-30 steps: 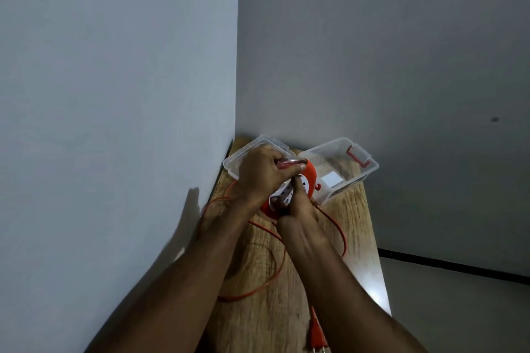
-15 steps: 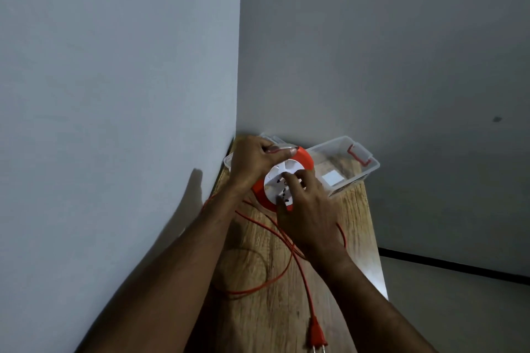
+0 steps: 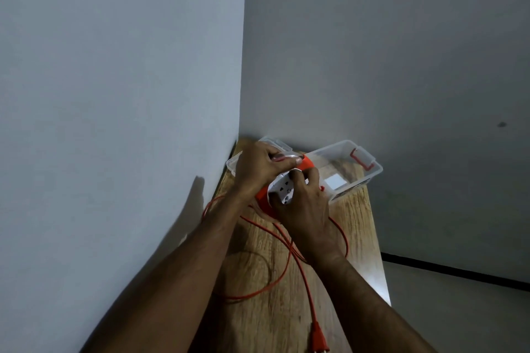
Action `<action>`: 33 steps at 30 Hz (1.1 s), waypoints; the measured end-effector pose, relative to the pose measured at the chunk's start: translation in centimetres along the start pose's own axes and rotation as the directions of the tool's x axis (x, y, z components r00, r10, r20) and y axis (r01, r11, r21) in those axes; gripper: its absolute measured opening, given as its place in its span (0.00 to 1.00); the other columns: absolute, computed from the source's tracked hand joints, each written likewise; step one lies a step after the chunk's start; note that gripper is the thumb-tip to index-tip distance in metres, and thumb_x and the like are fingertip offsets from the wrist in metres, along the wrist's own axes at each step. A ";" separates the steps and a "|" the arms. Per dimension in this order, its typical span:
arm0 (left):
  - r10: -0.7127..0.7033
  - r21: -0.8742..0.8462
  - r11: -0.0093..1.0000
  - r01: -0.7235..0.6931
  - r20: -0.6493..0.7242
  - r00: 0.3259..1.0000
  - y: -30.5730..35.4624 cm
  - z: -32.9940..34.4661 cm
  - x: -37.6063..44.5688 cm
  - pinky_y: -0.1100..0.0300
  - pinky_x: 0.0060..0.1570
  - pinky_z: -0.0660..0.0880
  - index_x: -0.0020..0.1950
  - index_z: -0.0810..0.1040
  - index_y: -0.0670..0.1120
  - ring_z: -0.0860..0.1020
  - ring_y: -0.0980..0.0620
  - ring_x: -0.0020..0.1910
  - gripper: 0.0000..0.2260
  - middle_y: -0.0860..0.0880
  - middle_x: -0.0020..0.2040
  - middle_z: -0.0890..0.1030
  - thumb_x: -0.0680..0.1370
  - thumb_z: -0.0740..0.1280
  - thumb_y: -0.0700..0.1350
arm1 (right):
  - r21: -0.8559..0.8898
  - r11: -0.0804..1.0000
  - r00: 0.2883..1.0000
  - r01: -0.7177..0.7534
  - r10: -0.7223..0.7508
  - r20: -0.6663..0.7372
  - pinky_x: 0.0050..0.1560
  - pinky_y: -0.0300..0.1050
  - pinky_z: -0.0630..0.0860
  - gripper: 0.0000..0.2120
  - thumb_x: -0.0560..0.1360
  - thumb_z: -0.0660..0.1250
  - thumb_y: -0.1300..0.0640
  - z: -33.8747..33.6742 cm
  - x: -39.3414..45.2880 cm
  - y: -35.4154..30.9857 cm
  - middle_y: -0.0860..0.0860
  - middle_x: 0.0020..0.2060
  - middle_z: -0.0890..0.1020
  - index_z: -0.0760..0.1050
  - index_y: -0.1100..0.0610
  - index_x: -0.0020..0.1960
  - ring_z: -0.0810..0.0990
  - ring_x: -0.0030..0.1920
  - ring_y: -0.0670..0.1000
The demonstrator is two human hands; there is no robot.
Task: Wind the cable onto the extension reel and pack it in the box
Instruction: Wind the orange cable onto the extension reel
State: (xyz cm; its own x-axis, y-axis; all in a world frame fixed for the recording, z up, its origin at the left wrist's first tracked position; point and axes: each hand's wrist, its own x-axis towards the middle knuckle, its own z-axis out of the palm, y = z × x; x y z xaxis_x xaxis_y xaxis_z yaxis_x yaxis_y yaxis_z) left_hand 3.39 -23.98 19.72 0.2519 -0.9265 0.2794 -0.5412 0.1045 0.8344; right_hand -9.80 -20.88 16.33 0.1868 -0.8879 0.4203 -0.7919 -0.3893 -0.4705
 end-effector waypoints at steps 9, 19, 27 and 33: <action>0.080 0.045 0.996 -0.078 -0.049 0.996 0.1 0.3 0.0 0.72 0.34 0.75 0.45 0.88 0.48 0.80 0.63 0.36 0.18 0.59 0.36 0.83 0.71 0.77 0.62 | 0.613 0.638 0.810 -0.467 0.587 0.006 0.46 0.50 0.85 0.21 0.64 0.83 0.46 0.8 0.0 -0.8 0.49 0.45 0.84 0.79 0.53 0.51 0.85 0.44 0.46; 0.077 0.047 0.996 -0.074 -0.060 0.995 -0.2 0.5 -0.4 0.64 0.39 0.81 0.48 0.88 0.47 0.81 0.61 0.38 0.18 0.52 0.44 0.87 0.72 0.76 0.61 | 0.668 -0.448 0.375 -0.594 0.581 0.722 0.49 0.52 0.84 0.35 0.76 0.75 0.54 -1.3 1.3 -2.9 0.64 0.62 0.78 0.62 0.62 0.76 0.84 0.38 0.54; -0.027 -0.064 0.998 0.024 -0.050 0.998 -0.3 0.1 0.0 0.60 0.35 0.79 0.39 0.84 0.45 0.81 0.63 0.35 0.17 0.53 0.35 0.83 0.72 0.77 0.58 | 0.027 0.999 0.980 -0.041 0.045 -0.192 0.38 0.32 0.72 0.21 0.74 0.74 0.47 -0.9 -2.6 -0.9 0.52 0.58 0.80 0.76 0.53 0.63 0.81 0.46 0.46; -0.024 -0.059 0.998 0.023 -0.017 1.000 -0.1 0.6 0.2 0.47 0.42 0.83 0.41 0.87 0.45 0.83 0.52 0.38 0.23 0.49 0.38 0.86 0.70 0.74 0.66 | -0.147 0.989 1.000 -0.020 0.019 -0.007 0.38 0.33 0.64 0.34 0.72 0.75 0.42 -0.7 -1.3 -0.5 0.57 0.67 0.72 0.69 0.54 0.72 0.81 0.47 0.52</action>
State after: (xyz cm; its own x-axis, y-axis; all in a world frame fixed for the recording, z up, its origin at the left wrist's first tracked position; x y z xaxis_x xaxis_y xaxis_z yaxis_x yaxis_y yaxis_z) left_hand 3.01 -24.36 19.39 0.2785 -0.9224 0.2677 -0.4871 0.1045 0.8671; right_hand -10.08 -19.39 16.53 0.1676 -0.8933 0.4170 -0.8722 -0.3316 -0.3597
